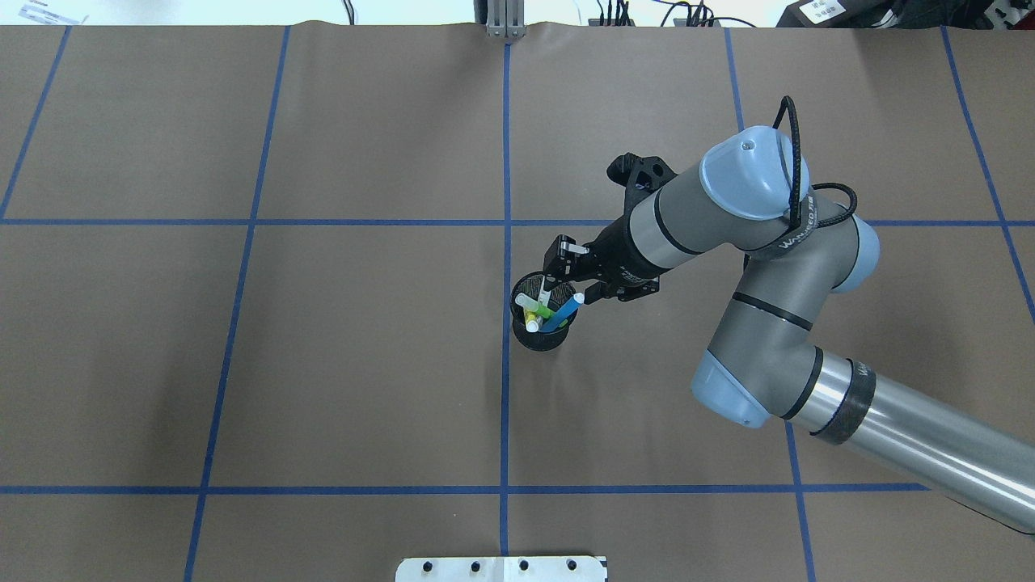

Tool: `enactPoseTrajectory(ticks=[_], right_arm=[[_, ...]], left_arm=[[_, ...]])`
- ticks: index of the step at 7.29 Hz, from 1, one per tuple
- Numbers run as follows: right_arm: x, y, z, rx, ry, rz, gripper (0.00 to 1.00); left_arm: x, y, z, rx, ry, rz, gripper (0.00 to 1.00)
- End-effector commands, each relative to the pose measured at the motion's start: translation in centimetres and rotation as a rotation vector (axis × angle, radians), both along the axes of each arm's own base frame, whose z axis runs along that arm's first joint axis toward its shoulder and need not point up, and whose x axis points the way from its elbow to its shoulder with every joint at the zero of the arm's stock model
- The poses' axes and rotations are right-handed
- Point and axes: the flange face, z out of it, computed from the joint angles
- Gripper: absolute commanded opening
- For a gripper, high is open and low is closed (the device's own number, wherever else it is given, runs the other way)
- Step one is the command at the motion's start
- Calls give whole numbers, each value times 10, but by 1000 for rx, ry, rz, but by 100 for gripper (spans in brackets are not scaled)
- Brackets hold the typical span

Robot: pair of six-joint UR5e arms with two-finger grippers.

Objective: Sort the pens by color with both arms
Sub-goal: 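Lower the right gripper into the cup and grasp the blue marker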

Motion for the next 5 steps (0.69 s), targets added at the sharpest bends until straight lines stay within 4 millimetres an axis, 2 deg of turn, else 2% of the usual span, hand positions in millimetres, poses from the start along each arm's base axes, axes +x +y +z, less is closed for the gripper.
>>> enactPoseTrajectory(ticks=[1,3,5], right_arm=[[-3,6,5,-4,3,-12,66],[0,9,5,-4,0,-13,66],[-1,10,2,-3,-4,-17,56]], left_arm=[[0,0,0,0,0,0,100],[1,0,0,0,0,1,100],[1,0,0,1,0,1,100]])
